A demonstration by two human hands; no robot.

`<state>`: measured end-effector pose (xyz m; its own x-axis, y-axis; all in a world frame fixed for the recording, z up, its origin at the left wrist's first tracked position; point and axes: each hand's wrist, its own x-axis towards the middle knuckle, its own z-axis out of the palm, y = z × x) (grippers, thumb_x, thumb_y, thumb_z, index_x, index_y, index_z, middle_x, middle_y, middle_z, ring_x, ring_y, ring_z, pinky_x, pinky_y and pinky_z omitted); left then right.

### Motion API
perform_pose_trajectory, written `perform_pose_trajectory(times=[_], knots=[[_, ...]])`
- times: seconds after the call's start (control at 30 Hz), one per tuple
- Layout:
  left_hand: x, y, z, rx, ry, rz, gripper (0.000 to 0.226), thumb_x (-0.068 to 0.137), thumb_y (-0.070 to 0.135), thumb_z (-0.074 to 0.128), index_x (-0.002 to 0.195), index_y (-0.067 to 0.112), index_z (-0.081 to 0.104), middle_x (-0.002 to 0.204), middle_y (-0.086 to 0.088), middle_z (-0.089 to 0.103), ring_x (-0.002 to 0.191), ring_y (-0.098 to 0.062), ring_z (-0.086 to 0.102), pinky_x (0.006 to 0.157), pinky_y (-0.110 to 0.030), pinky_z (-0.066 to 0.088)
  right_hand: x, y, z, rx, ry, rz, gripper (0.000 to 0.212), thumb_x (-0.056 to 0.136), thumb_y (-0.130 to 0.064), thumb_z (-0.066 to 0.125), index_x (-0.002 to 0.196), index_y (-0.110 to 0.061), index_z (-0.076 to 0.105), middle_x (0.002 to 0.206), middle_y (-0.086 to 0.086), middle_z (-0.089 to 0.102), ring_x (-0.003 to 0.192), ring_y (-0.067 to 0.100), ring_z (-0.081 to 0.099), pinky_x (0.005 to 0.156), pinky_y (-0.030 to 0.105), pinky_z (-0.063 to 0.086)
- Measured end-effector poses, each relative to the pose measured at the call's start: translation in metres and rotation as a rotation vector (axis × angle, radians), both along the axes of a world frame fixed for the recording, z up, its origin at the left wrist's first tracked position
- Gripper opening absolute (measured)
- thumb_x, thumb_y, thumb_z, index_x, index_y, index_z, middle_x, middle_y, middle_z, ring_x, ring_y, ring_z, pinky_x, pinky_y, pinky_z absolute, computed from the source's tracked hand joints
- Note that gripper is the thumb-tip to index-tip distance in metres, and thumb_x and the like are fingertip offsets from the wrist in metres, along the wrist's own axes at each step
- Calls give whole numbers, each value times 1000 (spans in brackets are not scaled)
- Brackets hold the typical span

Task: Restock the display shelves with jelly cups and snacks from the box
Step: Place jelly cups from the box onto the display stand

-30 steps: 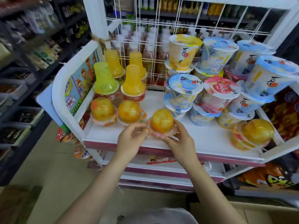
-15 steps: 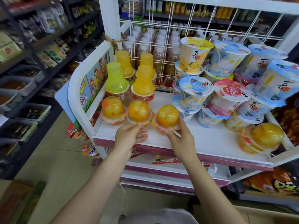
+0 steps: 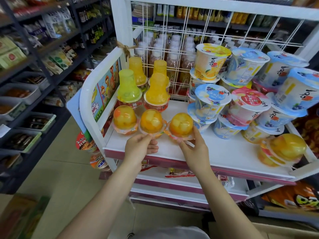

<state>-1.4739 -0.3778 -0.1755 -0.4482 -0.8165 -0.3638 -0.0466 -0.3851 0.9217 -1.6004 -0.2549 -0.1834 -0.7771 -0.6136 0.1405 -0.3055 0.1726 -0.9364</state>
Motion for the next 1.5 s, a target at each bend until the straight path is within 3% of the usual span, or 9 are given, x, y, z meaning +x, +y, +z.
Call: perform_pose_trajectory(times=[0.13, 0.27, 0.4, 0.5, 0.6, 0.73, 0.83, 1.13, 1.5], knots=[[2, -2, -2, -45, -27, -27, 19, 99, 12, 57, 86, 0, 64, 72, -11, 66, 60, -19, 68, 58, -29, 58, 5, -1, 3, -19, -37, -39, 71, 86, -19, 76, 147, -19, 40, 130, -4, 55, 109, 12, 62, 75, 1, 45], [5, -7, -1, -72, -45, -71, 22, 100, 14, 57, 84, 0, 63, 74, -12, 65, 61, -19, 68, 60, -30, 59, 8, -4, 2, -11, -26, -59, 65, 85, -20, 78, 139, -19, 43, 128, -6, 53, 103, -4, 56, 75, 2, 45], [13, -12, 2, -40, -23, -113, 21, 100, 16, 57, 89, 1, 66, 78, -15, 70, 62, -22, 70, 59, -28, 60, 14, -1, 1, 63, 12, -183, 66, 79, -30, 82, 130, -16, 43, 123, 1, 46, 103, 14, 54, 81, 20, 47], [28, -20, 1, 12, 20, 8, 22, 100, 20, 59, 90, 2, 67, 76, -13, 70, 61, -21, 70, 56, -27, 59, 31, 7, 8, 26, 143, -320, 34, 83, -25, 78, 102, -14, 52, 96, 1, 53, 81, 15, 51, 70, 22, 39], [40, -31, -1, 40, 65, 130, 21, 99, 22, 60, 95, 2, 66, 78, -14, 70, 60, -19, 71, 53, -25, 57, 49, -3, 16, 41, 10, -118, 17, 92, -22, 69, 77, -17, 60, 68, -2, 64, 61, 12, 58, 59, 20, 44], [44, -35, -2, 24, 61, 148, 21, 99, 24, 61, 95, 4, 67, 84, -17, 71, 60, -20, 71, 53, -24, 56, 65, -38, 19, 59, -503, 81, 18, 98, -19, 61, 93, -3, 67, 84, 14, 74, 50, 19, 63, 43, 25, 47], [46, -38, -2, 18, 68, 167, 20, 98, 23, 62, 95, 4, 68, 86, -17, 72, 62, -20, 72, 54, -24, 57, 70, -54, 17, -19, -691, 104, 24, 99, -22, 60, 104, 1, 62, 85, 18, 73, 52, 22, 67, 46, 25, 52], [43, -43, -8, -41, 61, 197, 17, 96, 19, 66, 93, 3, 70, 85, -15, 75, 63, -22, 72, 58, -26, 59, 79, -71, 15, -77, -756, 60, 28, 100, -28, 57, 99, -2, 67, 84, 16, 75, 62, 26, 71, 55, 26, 58], [42, -43, -10, -61, 69, 209, 15, 95, 13, 66, 87, 1, 69, 79, -14, 72, 54, -18, 69, 55, -24, 58, 88, -83, 17, -82, -735, -105, 24, 98, -20, 62, 84, -1, 66, 75, 16, 72, 57, 25, 70, 52, 27, 58]])
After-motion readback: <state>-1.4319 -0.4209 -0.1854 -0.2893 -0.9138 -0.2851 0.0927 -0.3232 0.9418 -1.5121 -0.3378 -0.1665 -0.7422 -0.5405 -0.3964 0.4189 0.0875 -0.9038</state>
